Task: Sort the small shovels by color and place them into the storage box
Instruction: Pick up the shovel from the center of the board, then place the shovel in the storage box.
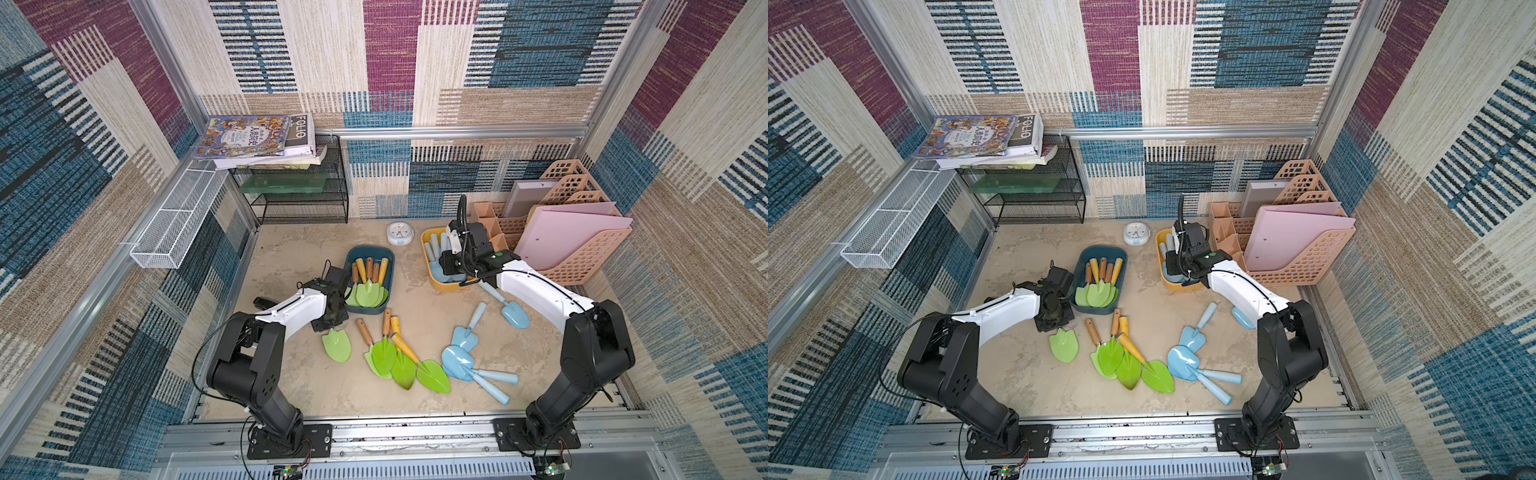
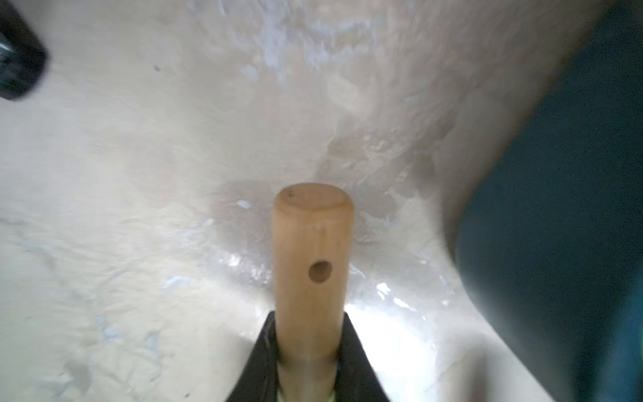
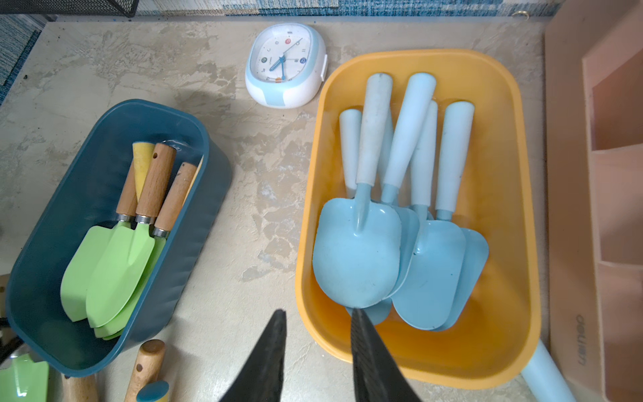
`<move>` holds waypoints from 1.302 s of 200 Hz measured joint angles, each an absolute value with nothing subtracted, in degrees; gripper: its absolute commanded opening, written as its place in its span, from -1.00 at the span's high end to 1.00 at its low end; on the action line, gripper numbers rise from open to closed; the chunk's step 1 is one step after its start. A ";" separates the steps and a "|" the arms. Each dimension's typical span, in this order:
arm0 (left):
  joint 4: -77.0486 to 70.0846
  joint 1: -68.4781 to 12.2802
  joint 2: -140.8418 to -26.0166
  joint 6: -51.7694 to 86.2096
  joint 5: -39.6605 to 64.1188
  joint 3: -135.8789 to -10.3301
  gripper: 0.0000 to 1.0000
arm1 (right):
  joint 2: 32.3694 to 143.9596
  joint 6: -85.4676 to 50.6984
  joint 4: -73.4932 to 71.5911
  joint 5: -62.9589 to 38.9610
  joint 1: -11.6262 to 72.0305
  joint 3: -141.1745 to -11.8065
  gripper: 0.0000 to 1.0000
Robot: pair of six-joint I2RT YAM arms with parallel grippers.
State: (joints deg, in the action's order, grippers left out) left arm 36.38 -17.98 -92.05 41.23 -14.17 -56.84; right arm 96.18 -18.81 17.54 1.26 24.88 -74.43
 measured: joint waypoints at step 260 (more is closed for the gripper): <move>37.78 -19.51 -117.80 19.55 -1.54 -99.55 1.00 | 94.91 -19.92 17.56 2.98 18.09 -70.50 0.34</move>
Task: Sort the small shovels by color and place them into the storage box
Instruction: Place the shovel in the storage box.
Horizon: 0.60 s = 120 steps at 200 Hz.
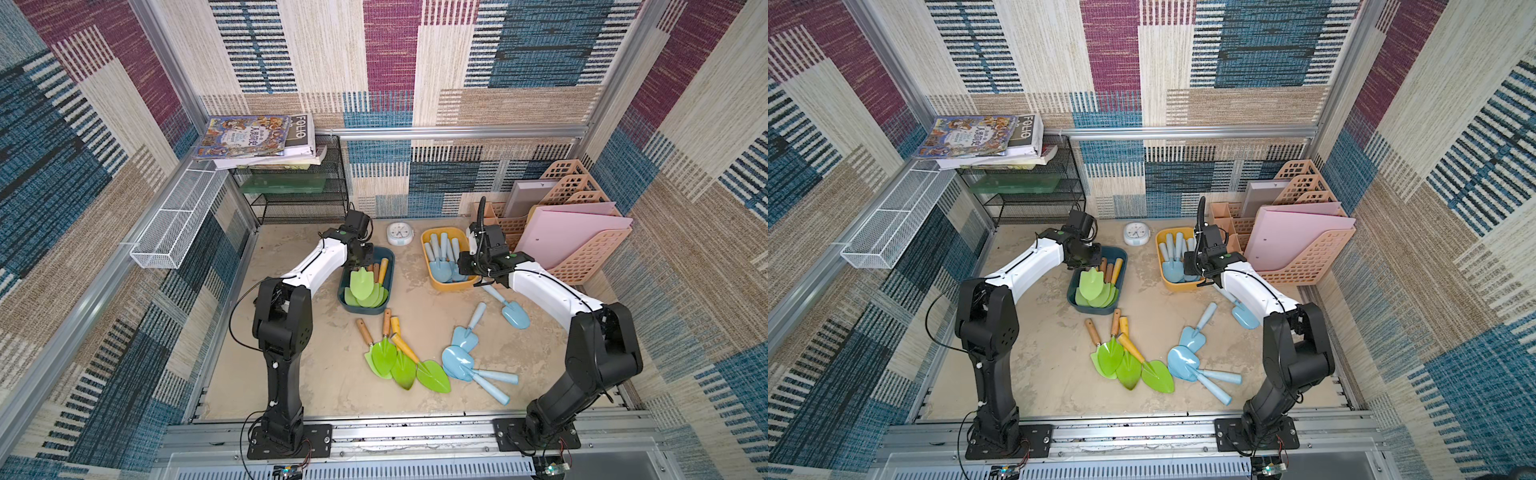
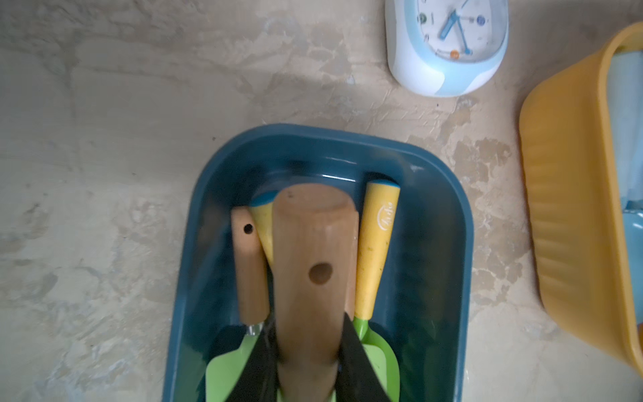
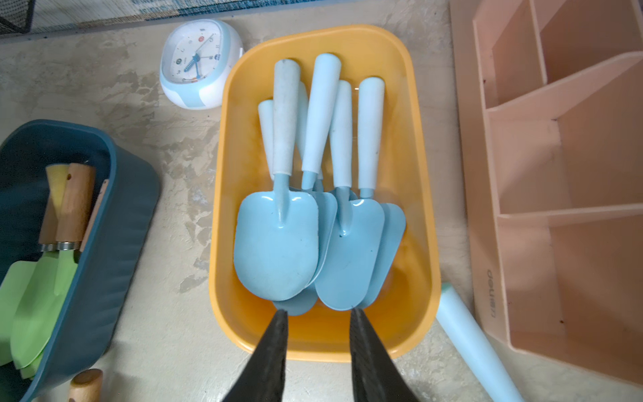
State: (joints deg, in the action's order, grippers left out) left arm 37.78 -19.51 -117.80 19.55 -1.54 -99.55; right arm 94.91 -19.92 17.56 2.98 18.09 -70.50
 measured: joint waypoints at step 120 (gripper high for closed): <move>39.16 -20.36 -119.11 20.43 -2.31 -99.24 -0.18 | 94.78 -21.74 16.93 1.65 14.98 -67.22 0.29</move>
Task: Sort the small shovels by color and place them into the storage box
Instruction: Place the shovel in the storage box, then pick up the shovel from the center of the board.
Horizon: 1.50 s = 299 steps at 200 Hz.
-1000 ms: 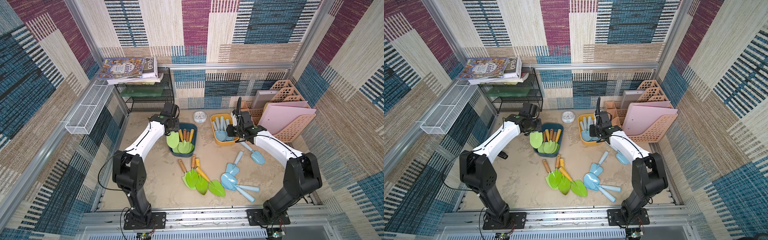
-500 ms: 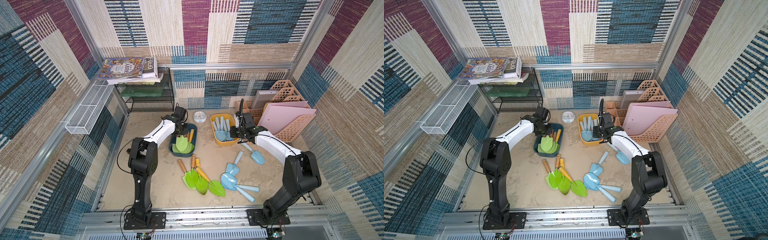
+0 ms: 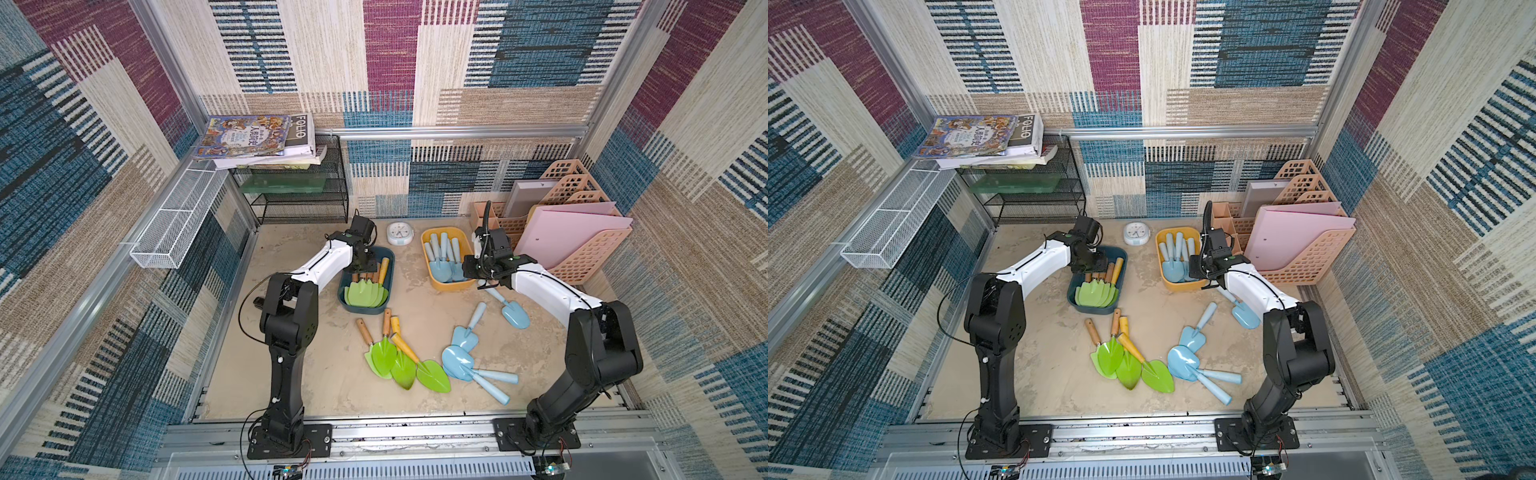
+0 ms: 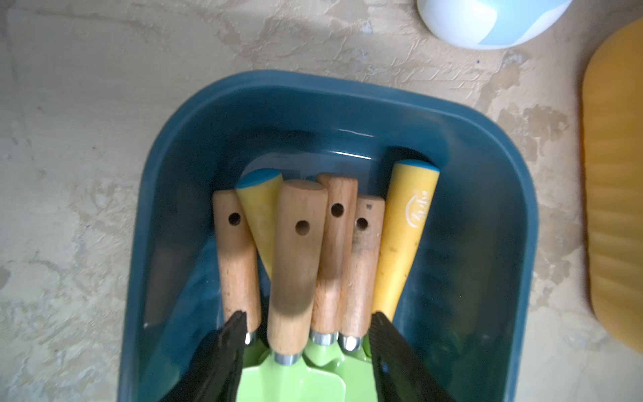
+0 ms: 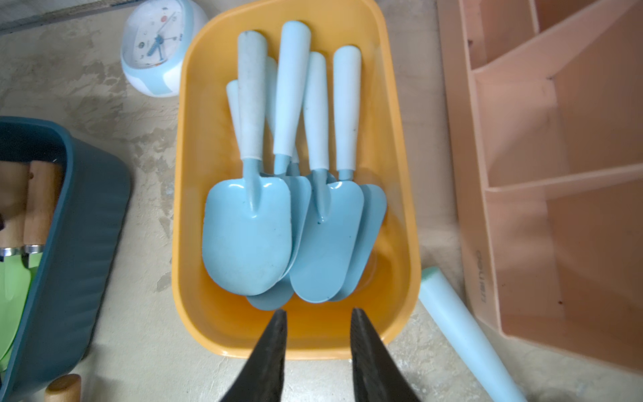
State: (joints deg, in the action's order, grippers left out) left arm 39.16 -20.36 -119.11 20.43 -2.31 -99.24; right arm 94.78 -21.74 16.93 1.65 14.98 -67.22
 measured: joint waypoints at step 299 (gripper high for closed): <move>33.26 -23.97 -100.42 27.00 -6.24 -79.53 -0.20 | 65.45 -43.90 36.93 -10.79 33.47 -35.09 0.26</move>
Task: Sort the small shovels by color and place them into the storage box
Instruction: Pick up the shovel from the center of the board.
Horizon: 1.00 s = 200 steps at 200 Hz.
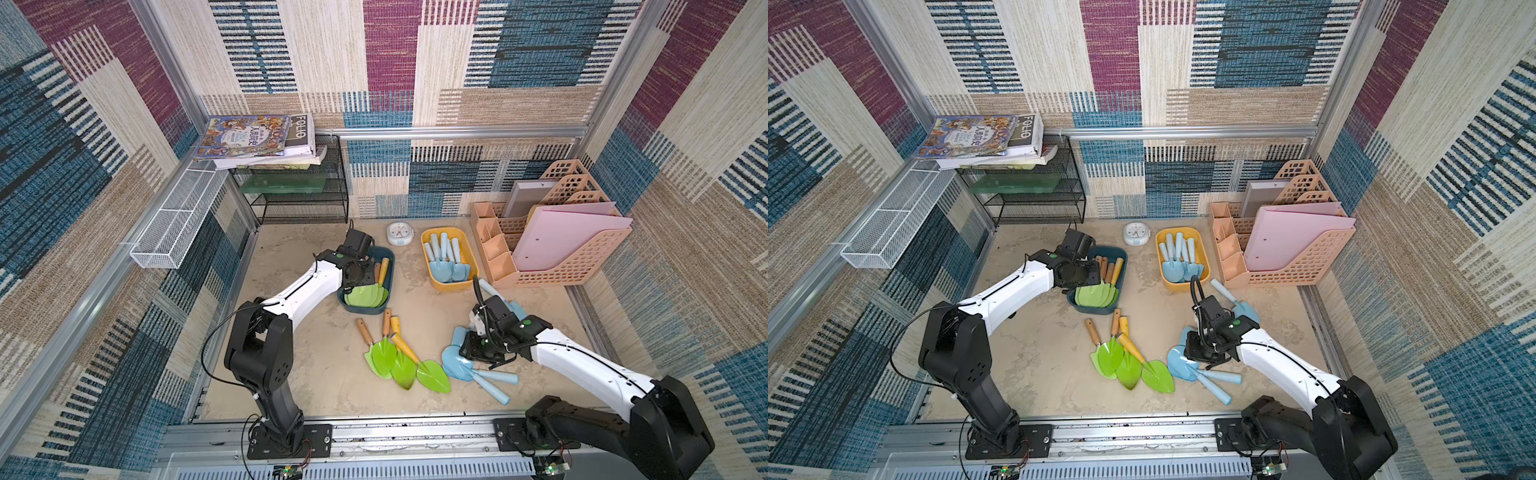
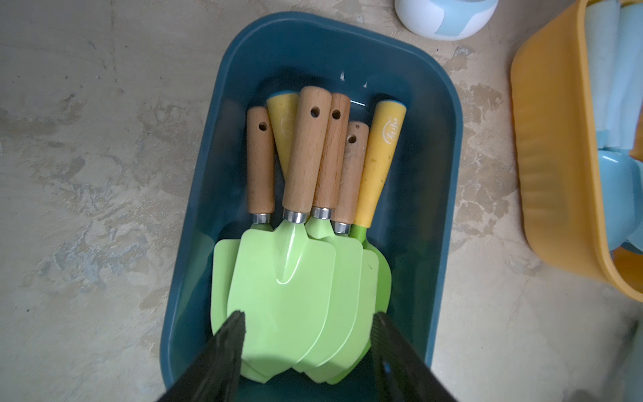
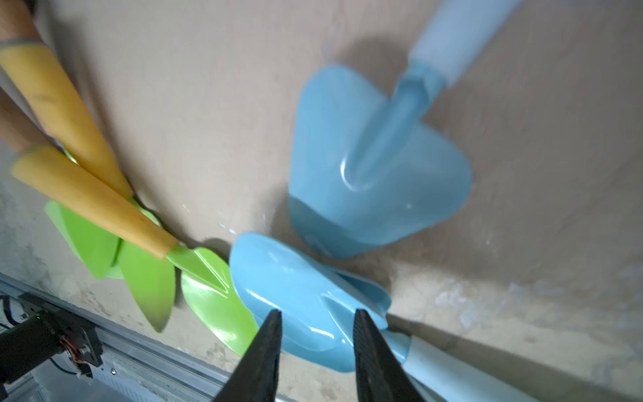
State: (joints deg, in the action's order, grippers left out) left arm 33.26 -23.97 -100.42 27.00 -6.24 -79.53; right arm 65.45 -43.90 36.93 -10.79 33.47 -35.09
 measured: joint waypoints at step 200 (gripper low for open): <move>31.79 -23.92 -99.15 26.96 -9.04 -77.38 -0.20 | 82.98 -45.10 31.94 -2.96 29.87 -41.01 0.31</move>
